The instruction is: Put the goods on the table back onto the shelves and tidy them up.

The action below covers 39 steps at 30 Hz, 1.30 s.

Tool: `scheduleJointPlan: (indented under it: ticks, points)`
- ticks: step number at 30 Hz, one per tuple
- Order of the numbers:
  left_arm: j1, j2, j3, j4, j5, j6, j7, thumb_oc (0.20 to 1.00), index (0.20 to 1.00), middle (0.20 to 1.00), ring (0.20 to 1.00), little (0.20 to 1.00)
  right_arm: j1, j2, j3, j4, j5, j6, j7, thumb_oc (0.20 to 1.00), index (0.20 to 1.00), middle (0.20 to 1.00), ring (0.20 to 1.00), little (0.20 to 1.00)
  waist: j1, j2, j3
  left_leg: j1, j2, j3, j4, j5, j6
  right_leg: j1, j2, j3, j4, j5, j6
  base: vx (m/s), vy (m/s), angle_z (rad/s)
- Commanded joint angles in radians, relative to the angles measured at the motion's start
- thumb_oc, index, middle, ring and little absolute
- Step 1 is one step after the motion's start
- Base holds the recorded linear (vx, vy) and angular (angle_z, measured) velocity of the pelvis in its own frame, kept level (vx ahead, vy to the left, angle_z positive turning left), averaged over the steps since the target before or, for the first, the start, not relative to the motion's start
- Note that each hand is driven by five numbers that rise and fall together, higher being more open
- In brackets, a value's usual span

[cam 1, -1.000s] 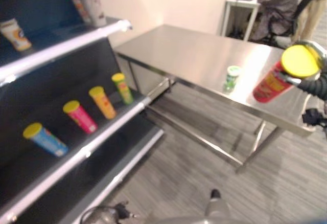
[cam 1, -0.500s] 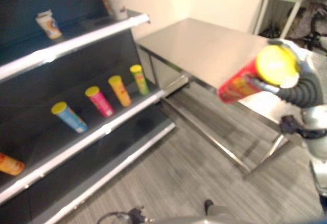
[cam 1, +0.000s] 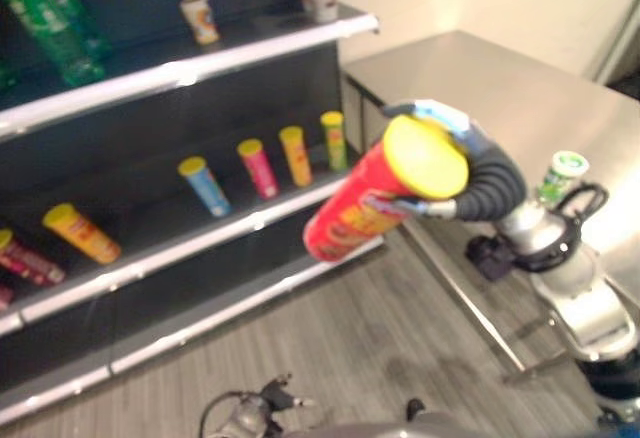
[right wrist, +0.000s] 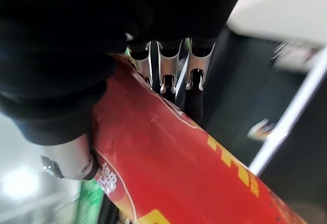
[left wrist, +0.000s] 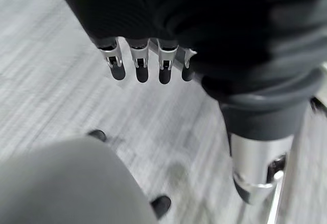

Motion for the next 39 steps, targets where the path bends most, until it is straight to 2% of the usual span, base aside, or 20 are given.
scheduleJointPlan:
  ticks: [1,2,5,7,8,9,11,13,15,16,17,18,19,21,23,25,26,30,32,39]
  points:
    - [-0.012,0.044,-0.017,0.036,0.021,0.002,0.010,1.000,1.000,1.000,1.000,1.000,-0.055,0.009,0.004,-0.013,0.049,-0.016,-0.027,0.200,0.200,0.200,0.200,0.200,-0.011,-0.086,-0.001,0.031,0.090,0.058,-0.038,0.070,-0.053,0.085,-0.010,0.023,-0.112,0.030,-0.008,-0.03,0.246,0.23]
    - [-0.011,0.044,-0.017,0.036,0.021,0.002,0.010,1.000,1.000,1.000,1.000,1.000,-0.057,0.008,0.005,-0.011,0.049,-0.017,-0.028,0.200,0.200,0.200,0.200,0.200,-0.012,-0.084,-0.001,0.032,0.092,0.058,-0.042,0.071,-0.054,0.084,-0.009,0.022,-0.109,0.028,-0.008,-0.04,0.360,0.16]
    - [-0.023,0.050,-0.044,0.023,0.050,0.005,0.006,1.000,1.000,1.000,1.000,1.000,-0.066,-0.028,0.021,0.009,0.022,-0.004,-0.039,0.200,0.200,0.200,0.200,0.200,-0.020,-0.070,-0.003,0.036,0.192,0.052,-0.074,0.152,-0.075,0.062,-0.047,0.036,-0.094,0.012,0.007,-0.04,0.336,0.05]
    - [-0.022,0.052,-0.055,0.016,0.065,0.004,0.005,1.000,1.000,1.000,1.000,1.000,-0.066,-0.035,0.024,0.017,0.012,0.001,-0.041,0.200,0.200,0.200,0.200,0.200,-0.019,-0.062,-0.004,0.039,0.211,0.044,-0.087,0.178,-0.086,0.057,-0.054,0.042,-0.091,0.010,0.013,-0.02,0.425,-0.03]
    - [-0.037,0.057,-0.076,-0.002,0.083,-0.002,0.005,1.000,1.000,1.000,1.000,1.000,-0.046,-0.057,0.005,0.020,-0.021,0.005,-0.055,0.200,0.200,0.200,0.200,0.200,-0.027,-0.026,-0.008,0.029,0.237,-0.002,-0.106,0.202,-0.120,0.050,-0.081,0.054,-0.091,0.020,0.039,-0.01,0.455,-0.11]
    - [-0.037,0.057,-0.077,-0.003,0.083,-0.002,0.005,1.000,1.000,1.000,1.000,1.000,-0.044,-0.057,0.004,0.019,-0.021,0.006,-0.055,0.200,0.200,0.200,0.200,0.200,-0.027,-0.025,-0.009,0.028,0.237,-0.004,-0.105,0.202,-0.120,0.051,-0.080,0.052,-0.092,0.020,0.039,-0.02,0.631,-0.12]
    - [-0.051,0.053,-0.083,0.000,0.099,-0.006,0.008,1.000,1.000,1.000,1.000,1.000,0.006,-0.060,-0.019,0.025,-0.044,0.017,-0.050,0.200,0.200,0.200,0.200,0.200,-0.043,-0.007,-0.018,0.033,0.204,-0.001,-0.107,0.131,-0.138,0.047,-0.125,0.048,-0.105,0.052,0.065,-0.02,0.449,0.06]
    - [-0.055,0.055,-0.087,0.000,0.101,-0.006,0.010,1.000,1.000,1.000,1.000,1.000,0.033,-0.057,-0.035,0.021,-0.057,0.022,-0.047,0.200,0.200,0.200,0.200,0.200,-0.047,-0.008,-0.019,0.036,0.180,-0.004,-0.107,0.108,-0.137,0.055,-0.153,0.050,-0.116,0.071,0.078,-0.02,0.378,0.14]
    - [-0.046,0.052,-0.078,0.003,0.078,-0.009,0.007,1.000,1.000,1.000,1.000,1.000,0.105,-0.013,-0.079,0.049,-0.115,0.038,-0.057,0.200,0.200,0.200,0.200,0.200,-0.043,-0.026,-0.002,0.041,0.073,-0.009,-0.085,0.022,-0.094,0.045,-0.250,0.062,-0.108,0.151,0.100,-0.06,0.610,0.16]
    - [-0.034,0.053,-0.072,0.005,0.072,-0.010,0.004,1.000,1.000,1.000,1.000,1.000,0.122,0.009,-0.089,0.054,-0.124,0.038,-0.059,0.200,0.200,0.200,0.200,0.200,-0.040,-0.033,0.005,0.047,0.047,-0.005,-0.079,0.005,-0.077,0.036,-0.270,0.068,-0.094,0.171,0.098,-0.09,0.729,0.40]
    - [-0.019,0.052,-0.025,0.016,0.015,-0.002,0.009,1.000,1.000,1.000,1.000,1.000,0.149,0.046,-0.091,0.072,-0.152,0.050,-0.068,0.200,0.200,0.200,0.200,0.200,-0.039,-0.042,0.021,0.073,-0.005,0.005,-0.087,-0.013,-0.045,0.009,-0.303,0.082,-0.037,0.246,0.086,-0.06,0.416,0.24]
    - [-0.019,0.053,-0.024,0.016,0.015,-0.002,0.009,1.000,1.000,1.000,1.000,1.000,0.148,0.047,-0.090,0.072,-0.152,0.050,-0.069,0.200,0.200,0.200,0.200,0.200,-0.037,-0.046,0.023,0.076,-0.009,0.008,-0.088,-0.013,-0.043,0.008,-0.306,0.087,-0.035,0.246,0.088,-0.07,0.530,0.01]
    - [0.001,0.046,0.021,0.029,-0.041,0.002,0.008,1.000,1.000,1.000,1.000,1.000,0.163,0.070,-0.090,0.078,-0.185,0.055,-0.077,0.200,0.200,0.200,0.200,0.200,-0.028,-0.048,0.043,0.106,-0.054,0.017,-0.101,-0.022,-0.017,-0.015,-0.339,0.063,0.024,0.330,0.080,-0.03,0.264,-0.16]
    - [0.014,0.044,0.036,0.034,-0.052,0.004,0.005,1.000,1.000,1.000,1.000,1.000,0.172,0.079,-0.093,0.077,-0.187,0.054,-0.080,0.200,0.200,0.200,0.200,0.200,-0.023,-0.048,0.053,0.115,-0.070,0.024,-0.103,-0.023,-0.007,-0.022,-0.354,0.032,0.047,0.344,0.079,-0.04,0.316,-0.18]
    - [0.040,0.044,0.053,0.052,-0.050,0.007,-0.003,1.000,1.000,1.000,1.000,1.000,0.209,0.077,-0.122,0.075,-0.187,0.057,-0.082,0.200,0.200,0.200,0.200,0.200,-0.034,-0.040,0.058,0.133,-0.080,0.023,-0.106,-0.033,0.004,-0.028,-0.313,0.022,0.082,0.298,0.065,0.01,0.315,-0.22]
    - [0.071,0.034,0.061,0.061,-0.051,0.003,-0.015,1.000,1.000,1.000,1.000,1.000,0.245,0.069,-0.157,0.080,-0.191,0.056,-0.079,0.200,0.200,0.200,0.200,0.200,-0.044,-0.038,0.055,0.130,-0.096,0.009,-0.107,-0.030,0.020,-0.041,-0.201,0.058,0.087,0.218,0.044,0.03,0.273,0.15]
    - [0.086,0.027,0.067,0.069,-0.061,0.002,-0.019,1.000,1.000,1.000,1.000,1.000,0.266,0.063,-0.177,0.087,-0.191,0.047,-0.082,0.200,0.200,0.200,0.200,0.200,-0.044,-0.038,0.052,0.124,-0.110,0.001,-0.106,-0.023,0.030,-0.036,-0.082,0.059,0.075,0.115,0.016,0.03,0.233,0.39]
    - [0.085,0.013,0.057,0.080,-0.057,0.001,-0.028,1.000,1.000,1.000,1.000,1.000,0.266,0.050,-0.182,0.097,-0.190,0.030,-0.086,0.200,0.200,0.200,0.200,0.200,-0.044,-0.070,0.048,0.123,-0.151,-0.026,-0.105,-0.019,0.042,-0.057,0.098,0.088,0.026,0.087,0.003,0.05,0.096,0.24]
    - [0.072,0.010,0.031,0.079,-0.023,-0.001,-0.032,1.000,1.000,1.000,1.000,1.000,0.269,0.044,-0.176,0.090,-0.191,0.025,-0.084,0.200,0.200,0.200,0.200,0.200,-0.053,-0.081,0.047,0.121,-0.167,-0.046,-0.103,-0.021,0.047,-0.063,0.145,0.138,0.017,0.093,0.004,0.07,0.024,0.12]
    - [0.062,0.006,0.024,0.081,-0.016,-0.006,-0.025,1.000,1.000,1.000,1.000,1.000,0.283,0.036,-0.157,0.086,-0.166,0.013,-0.074,0.200,0.200,0.200,0.200,0.200,-0.045,-0.089,0.010,0.138,-0.174,-0.069,-0.060,-0.074,0.052,0.043,0.147,0.154,-0.063,0.071,-0.025,0.19,-0.049,0.07]
